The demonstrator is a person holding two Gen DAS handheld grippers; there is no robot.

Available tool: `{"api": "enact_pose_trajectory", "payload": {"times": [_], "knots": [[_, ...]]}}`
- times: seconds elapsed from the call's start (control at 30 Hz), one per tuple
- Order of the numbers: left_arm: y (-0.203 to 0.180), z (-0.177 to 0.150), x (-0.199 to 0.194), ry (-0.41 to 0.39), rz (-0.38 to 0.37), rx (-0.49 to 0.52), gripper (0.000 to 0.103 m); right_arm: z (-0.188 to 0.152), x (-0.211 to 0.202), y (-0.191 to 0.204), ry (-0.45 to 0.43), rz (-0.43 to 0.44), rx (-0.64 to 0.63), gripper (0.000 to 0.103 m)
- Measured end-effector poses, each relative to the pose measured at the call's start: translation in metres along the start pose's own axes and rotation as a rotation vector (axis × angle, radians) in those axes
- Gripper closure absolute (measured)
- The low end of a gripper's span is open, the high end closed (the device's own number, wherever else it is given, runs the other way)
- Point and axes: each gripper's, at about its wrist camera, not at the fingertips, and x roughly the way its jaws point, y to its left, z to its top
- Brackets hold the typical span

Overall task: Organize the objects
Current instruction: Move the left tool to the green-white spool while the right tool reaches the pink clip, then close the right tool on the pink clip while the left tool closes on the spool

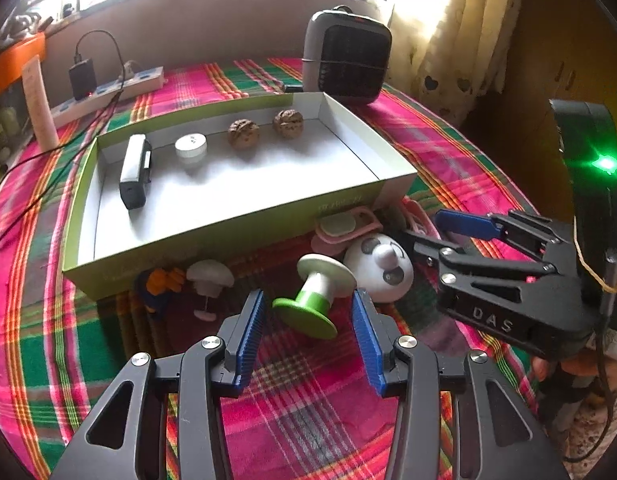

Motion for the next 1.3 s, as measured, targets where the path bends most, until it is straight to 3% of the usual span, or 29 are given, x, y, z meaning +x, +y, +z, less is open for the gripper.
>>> {"api": "enact_pose_trajectory", "payload": {"times": [0.53, 0.7, 0.87, 1.3], "knots": [[-0.001, 0.008, 0.011, -0.004, 0.026, 0.001, 0.064, -0.002, -0.002, -0.002, -0.011, 0.004, 0.0, 0.054], [-0.002, 0.008, 0.011, -0.006, 0.024, -0.003, 0.064, -0.003, -0.003, -0.005, -0.014, 0.001, 0.006, 0.062], [-0.001, 0.008, 0.01, -0.011, 0.021, -0.014, 0.064, -0.004, -0.004, -0.01, -0.018, 0.002, 0.022, 0.078], [0.001, 0.008, 0.003, -0.03, 0.024, -0.031, 0.064, -0.008, -0.007, -0.007, -0.021, 0.026, 0.022, 0.079]]}}
